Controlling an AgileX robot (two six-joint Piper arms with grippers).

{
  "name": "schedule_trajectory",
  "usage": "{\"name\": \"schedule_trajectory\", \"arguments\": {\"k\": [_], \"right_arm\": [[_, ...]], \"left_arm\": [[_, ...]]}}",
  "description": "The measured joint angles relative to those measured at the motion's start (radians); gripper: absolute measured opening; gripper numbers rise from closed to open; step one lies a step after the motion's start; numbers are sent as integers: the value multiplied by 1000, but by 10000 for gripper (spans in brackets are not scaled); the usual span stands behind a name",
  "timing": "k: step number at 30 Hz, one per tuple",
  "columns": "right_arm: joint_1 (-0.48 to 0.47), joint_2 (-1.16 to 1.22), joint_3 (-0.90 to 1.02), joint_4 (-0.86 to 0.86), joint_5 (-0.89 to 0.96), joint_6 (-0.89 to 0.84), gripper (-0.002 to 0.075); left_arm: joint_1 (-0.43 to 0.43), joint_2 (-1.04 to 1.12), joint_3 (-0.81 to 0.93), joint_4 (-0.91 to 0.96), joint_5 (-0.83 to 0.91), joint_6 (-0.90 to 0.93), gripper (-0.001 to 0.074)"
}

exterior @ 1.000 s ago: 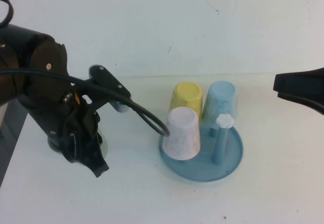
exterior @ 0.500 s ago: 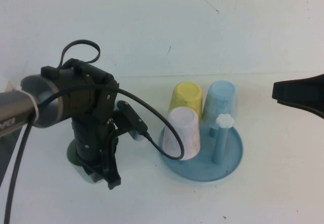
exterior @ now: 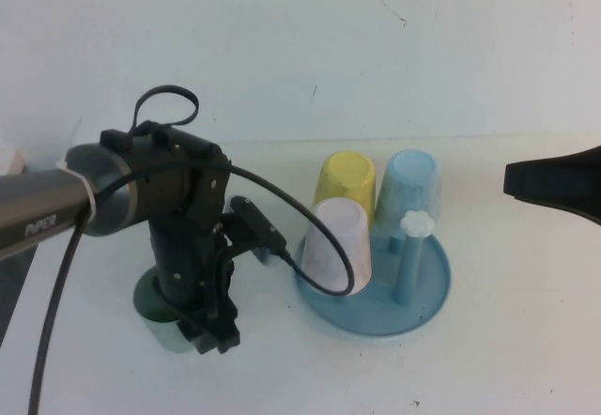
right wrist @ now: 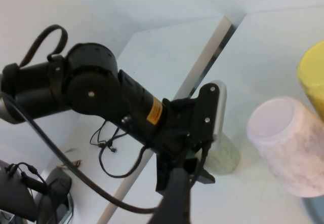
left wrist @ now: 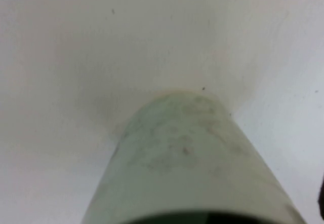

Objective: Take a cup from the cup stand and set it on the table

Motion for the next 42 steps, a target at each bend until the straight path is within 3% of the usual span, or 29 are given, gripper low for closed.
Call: {"name": "schedule_trajectory", "arguments": {"k": [2,6,10,14,16,21,26,29,37,42], "right_arm": [[0,0,0,0,0,0,692],[0,0,0,-2,0,-1,692],[0,0,0,-2,0,-1,692],[0,0,0,-2,0,-1,692],[0,0,0,-2,0,-1,692],[0,0,0,-2,0,-1,692],[0,0,0,-2,0,-1,672],[0,0,0,-2,0,-8,566],[0,-1,2,98,2,-76,82],[0,-49,35,168,-1,-213,10]], "left_arm": [[0,-12,-24,-9,24,0,371],[0,-44,-106,-11,115,-13,392],[0,-90,-200,-8,173,-86,312],[0,-187,-221,-14,184,-138,106],[0,-245,-216,-38,191,-143,49],[0,-434,-101,-156,103,-144,7],[0,-699,165,-334,-91,-84,3],[0,-862,334,-438,-224,-31,1],[0,-1260,757,-871,-486,274,0],[0,-1415,930,-1098,-618,406,-1]]}}
